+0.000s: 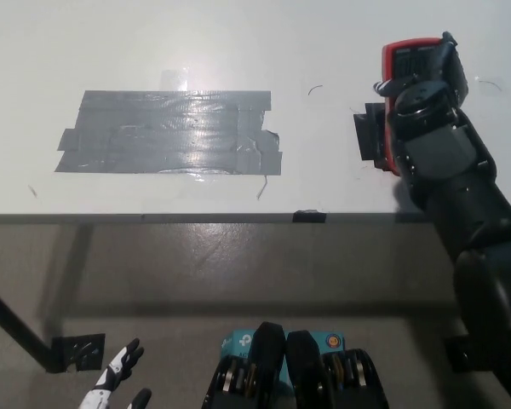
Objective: The robot first picks the multimeter with right hand and then unfolds the black stand on the back of it using left hand
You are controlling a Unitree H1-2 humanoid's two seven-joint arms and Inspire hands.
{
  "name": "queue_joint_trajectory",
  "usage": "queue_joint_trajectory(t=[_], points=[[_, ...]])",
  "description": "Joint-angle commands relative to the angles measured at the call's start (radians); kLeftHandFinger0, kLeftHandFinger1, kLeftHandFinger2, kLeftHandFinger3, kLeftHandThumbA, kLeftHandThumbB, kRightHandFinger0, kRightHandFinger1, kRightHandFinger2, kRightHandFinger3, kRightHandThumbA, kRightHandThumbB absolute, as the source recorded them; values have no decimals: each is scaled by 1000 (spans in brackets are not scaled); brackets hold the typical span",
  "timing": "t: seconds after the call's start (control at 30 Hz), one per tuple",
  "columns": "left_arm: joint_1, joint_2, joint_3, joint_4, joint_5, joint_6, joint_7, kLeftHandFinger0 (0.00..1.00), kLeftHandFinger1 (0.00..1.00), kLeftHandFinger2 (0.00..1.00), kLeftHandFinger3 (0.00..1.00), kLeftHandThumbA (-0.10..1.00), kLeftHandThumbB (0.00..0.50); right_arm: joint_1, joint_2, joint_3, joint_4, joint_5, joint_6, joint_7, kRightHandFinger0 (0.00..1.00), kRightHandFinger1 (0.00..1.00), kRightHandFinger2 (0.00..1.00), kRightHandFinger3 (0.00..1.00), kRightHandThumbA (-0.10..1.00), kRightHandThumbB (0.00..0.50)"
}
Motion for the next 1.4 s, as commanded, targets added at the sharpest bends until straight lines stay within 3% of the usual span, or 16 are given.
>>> queue_joint_trajectory(t=[0.0, 0.1, 0.13, 0.2, 0.5, 0.63, 0.67, 0.7, 0.8, 0.87, 0.97, 1.03, 1.1, 1.27, 1.3, 1.37], points=[[-1, 16, 0, -38, -4, -21, -5, 1000, 1000, 1000, 1000, 934, 148, -50, -30, -1, 50, 39, -81, -34, 1000, 1000, 1000, 1000, 455, 421], [0, 22, 3, -42, -9, -19, -8, 1000, 1000, 1000, 1000, 932, 150, -38, -45, 45, 88, 10, -85, -13, 579, 707, 850, 1000, 49, 312], [-4, 23, 4, -42, -12, -18, -9, 1000, 1000, 1000, 1000, 932, 157, -25, -49, 55, 93, 6, -103, -27, 248, 335, 529, 1000, -87, 273], [-12, 23, 4, -43, -10, -13, -8, 1000, 1000, 1000, 1000, 934, 161, 0, -55, 60, 94, 17, -164, -49, 61, 174, 396, 1000, -100, 289], [-20, 24, 7, -41, -8, -8, -4, 1000, 1000, 1000, 1000, 957, 179, 12, -52, 54, 105, 50, -240, -69, 278, 396, 613, 845, -27, 272], [-21, 25, 6, -45, -8, -6, -6, 1000, 1000, 1000, 1000, 962, 171, 11, -53, 53, 96, 57, -285, -78, 201, 309, 494, 931, -100, 269], [-22, 26, 6, -40, -9, -13, -4, 1000, 1000, 1000, 1000, 961, 171, 11, -54, 52, 92, 58, -297, -83, 151, 238, 408, 832, -100, 271], [-37, 30, 8, -33, -9, -14, -4, 1000, 1000, 1000, 1000, 961, 174, 3, -56, 55, 94, 56, -315, -91, 113, 203, 324, 461, -100, 284], [-35, 28, 9, -30, -15, -14, -3, 1000, 1000, 1000, 1000, 964, 180, -5, -54, 51, 75, 63, -334, -105, 148, 209, 272, 674, -100, 322], [-35, 30, 11, -34, -20, -7, -7, 1000, 1000, 1000, 1000, 953, 169, -22, -54, 41, 60, 76, -315, -97, 136, 199, 266, 524, -100, 321], [-34, 30, 9, -36, -19, -6, -8, 1000, 1000, 1000, 1000, 953, 176, -31, -54, -9, 20, 130, -355, -71, 82, 147, 254, 592, -100, 277], [-41, 31, 10, -31, -16, -7, -7, 1000, 1000, 1000, 1000, 966, 186, -39, -54, -54, 0, 175, -409, -48, 0, 49, 146, 195, -100, 231], [-42, 31, 10, -30, -16, -7, -7, 1000, 1000, 1000, 1000, 969, 187, -41, -54, -66, -20, 182, -419, -30, 0, 2, 52, 115, -100, 212], [-41, 32, 11, -31, -17, -9, -7, 1000, 1000, 1000, 1000, 951, 166, -44, -43, -175, -171, 313, -424, 67, 0, 310, 734, 668, -100, 150], [-40, 33, 11, -33, -14, -8, -7, 1000, 1000, 1000, 1000, 950, 165, -37, -36, -210, -214, 362, -442, 107, 86, 468, 793, 745, -100, 161], [-39, 34, 11, -33, -11, -10, -6, 1000, 1000, 1000, 1000, 955, 173, -25, -25, -236, -288, 388, -428, 128, 4, 423, 815, 707, -100, 192]])
